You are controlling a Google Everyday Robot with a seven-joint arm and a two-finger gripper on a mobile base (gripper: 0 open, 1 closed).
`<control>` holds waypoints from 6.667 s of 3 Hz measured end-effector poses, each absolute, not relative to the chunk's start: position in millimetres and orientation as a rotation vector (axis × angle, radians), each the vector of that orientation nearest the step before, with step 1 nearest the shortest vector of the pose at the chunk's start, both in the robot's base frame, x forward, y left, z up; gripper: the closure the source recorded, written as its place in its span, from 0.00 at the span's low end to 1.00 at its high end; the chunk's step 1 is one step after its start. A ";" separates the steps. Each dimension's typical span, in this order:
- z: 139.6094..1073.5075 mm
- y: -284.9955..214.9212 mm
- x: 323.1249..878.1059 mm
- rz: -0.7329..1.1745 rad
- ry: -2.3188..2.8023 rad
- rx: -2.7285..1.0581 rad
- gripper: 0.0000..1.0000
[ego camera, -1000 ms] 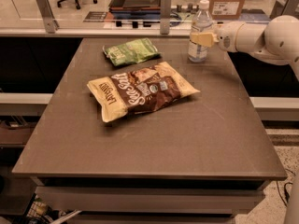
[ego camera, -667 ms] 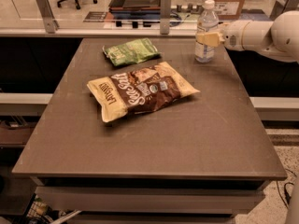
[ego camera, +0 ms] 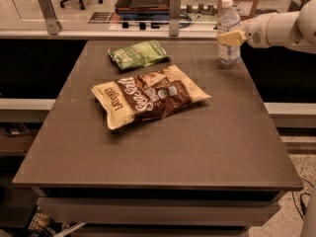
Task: Knock blue plastic bottle over
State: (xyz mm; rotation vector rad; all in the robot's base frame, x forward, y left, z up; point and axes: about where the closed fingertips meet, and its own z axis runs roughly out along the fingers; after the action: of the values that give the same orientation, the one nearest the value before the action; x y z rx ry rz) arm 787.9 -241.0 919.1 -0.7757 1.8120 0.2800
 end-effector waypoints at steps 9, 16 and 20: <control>878.6 -194.4 776.3 0.046 2.137 -1.445 1.00; 834.7 -138.0 783.4 0.320 2.050 -1.526 0.12; 859.2 -189.7 775.4 0.198 2.140 -1.432 0.00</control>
Offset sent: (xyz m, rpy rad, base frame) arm -0.0052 -0.0133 0.0247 -0.2372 0.1325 0.0801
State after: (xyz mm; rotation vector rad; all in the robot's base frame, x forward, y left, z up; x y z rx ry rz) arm 775.4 -189.7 859.2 -1.4318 2.1399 0.1976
